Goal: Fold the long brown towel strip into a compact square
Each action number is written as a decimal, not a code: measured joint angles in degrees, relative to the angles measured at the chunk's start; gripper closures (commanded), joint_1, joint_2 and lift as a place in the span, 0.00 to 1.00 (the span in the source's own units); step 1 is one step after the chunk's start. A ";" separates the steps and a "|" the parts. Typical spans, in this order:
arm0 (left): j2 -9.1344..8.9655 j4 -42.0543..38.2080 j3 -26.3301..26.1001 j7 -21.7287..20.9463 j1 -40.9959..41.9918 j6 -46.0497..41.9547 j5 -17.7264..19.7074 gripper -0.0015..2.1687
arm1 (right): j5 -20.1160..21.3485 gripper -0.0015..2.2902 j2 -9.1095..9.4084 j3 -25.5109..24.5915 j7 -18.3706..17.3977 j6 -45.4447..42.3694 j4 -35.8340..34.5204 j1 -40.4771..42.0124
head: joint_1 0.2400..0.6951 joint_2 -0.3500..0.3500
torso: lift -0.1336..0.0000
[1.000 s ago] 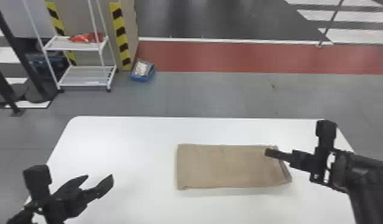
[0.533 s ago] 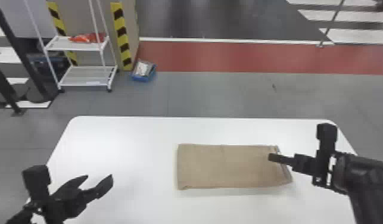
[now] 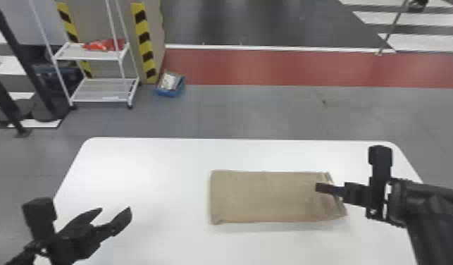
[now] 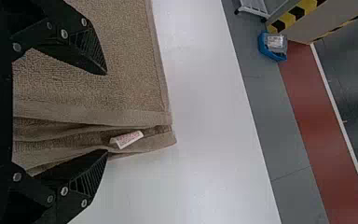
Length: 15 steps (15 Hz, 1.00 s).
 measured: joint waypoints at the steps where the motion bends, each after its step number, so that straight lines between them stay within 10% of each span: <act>1: 0.00 -0.02 0.05 -0.04 0.06 -0.03 0.04 0.04 | 0.21 0.19 0.00 0.22 0.00 -0.01 0.11 -0.08 | 1.00 0.46 | 1.00; 15: 0.00 -0.12 0.30 -0.15 0.30 -0.36 0.12 0.04 | -2.03 0.20 -0.26 -1.74 -0.34 1.11 1.60 -1.54 | 1.00 0.45 | 1.00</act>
